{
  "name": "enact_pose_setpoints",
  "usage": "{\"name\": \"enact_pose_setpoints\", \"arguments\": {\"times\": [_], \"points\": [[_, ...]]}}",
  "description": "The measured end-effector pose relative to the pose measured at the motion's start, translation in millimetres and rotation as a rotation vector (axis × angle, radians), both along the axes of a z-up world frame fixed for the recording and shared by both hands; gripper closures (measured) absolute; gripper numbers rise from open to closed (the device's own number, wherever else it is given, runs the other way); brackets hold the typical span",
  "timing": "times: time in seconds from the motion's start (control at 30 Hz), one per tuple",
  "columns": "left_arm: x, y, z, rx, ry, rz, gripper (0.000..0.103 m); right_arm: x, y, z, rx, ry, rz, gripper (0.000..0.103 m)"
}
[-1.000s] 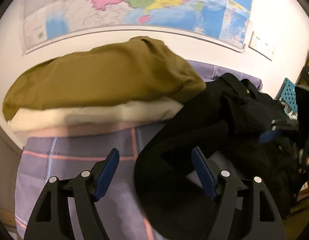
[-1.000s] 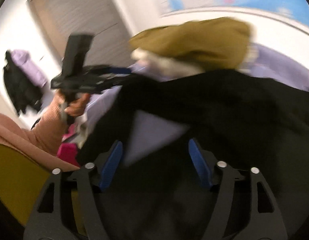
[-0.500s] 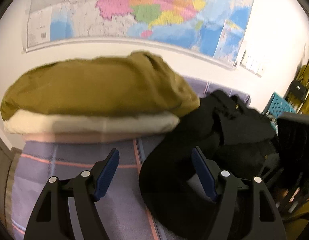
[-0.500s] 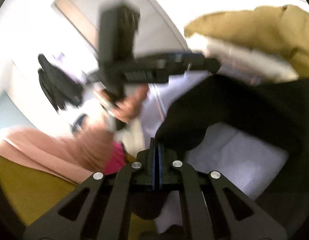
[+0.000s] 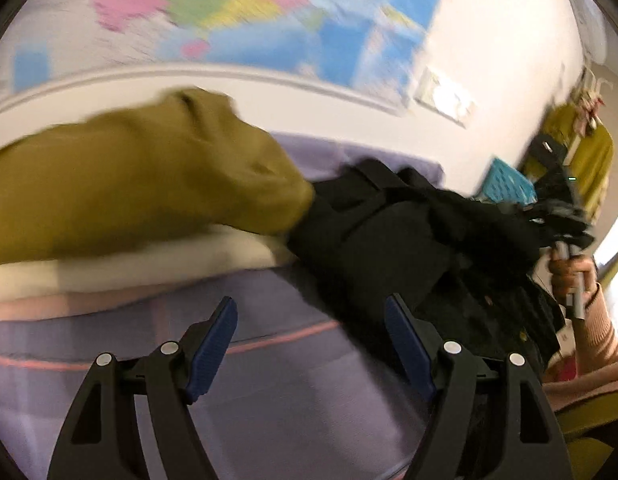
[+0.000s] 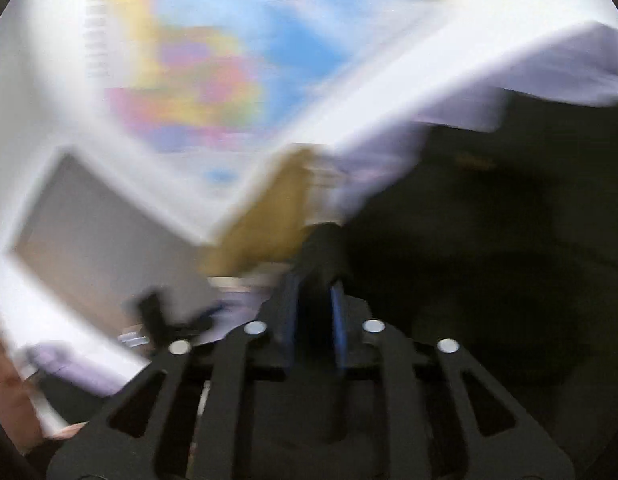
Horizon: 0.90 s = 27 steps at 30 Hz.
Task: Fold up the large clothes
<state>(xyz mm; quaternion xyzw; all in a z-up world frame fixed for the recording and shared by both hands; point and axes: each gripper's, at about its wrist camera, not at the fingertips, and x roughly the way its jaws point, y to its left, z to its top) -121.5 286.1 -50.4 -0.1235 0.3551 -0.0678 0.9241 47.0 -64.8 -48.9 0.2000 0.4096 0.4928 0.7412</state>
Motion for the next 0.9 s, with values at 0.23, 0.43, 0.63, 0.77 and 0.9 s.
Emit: {"name": "enact_pose_setpoints", "arguments": {"times": [0.23,0.43,0.63,0.77,0.9], "points": [[68.2,-47.2,-21.6,0.052,0.096,-0.087,0.03,-17.2,-48.2,-24.5,-0.207,-0.129,-0.149,0.015],[100.5,-68.3,-20.0,0.097,0.11,-0.081,0.053,-76.2,0.2,-14.9,-0.382,-0.477,0.042,0.011],[118.8,-84.9,1.5,0.129,0.065,-0.087,0.056,-67.0,40.9,-40.4,-0.562,-0.495,0.108,0.085],[127.3,-88.6,22.0,0.135,0.012,-0.088,0.055,-32.0,-22.5,4.0,-0.108,-0.263,0.08,0.097],[140.7,-91.0,37.6,0.096,-0.041,-0.085,0.044,10.4,-96.3,17.6,0.041,-0.181,-0.126,0.099]]}}
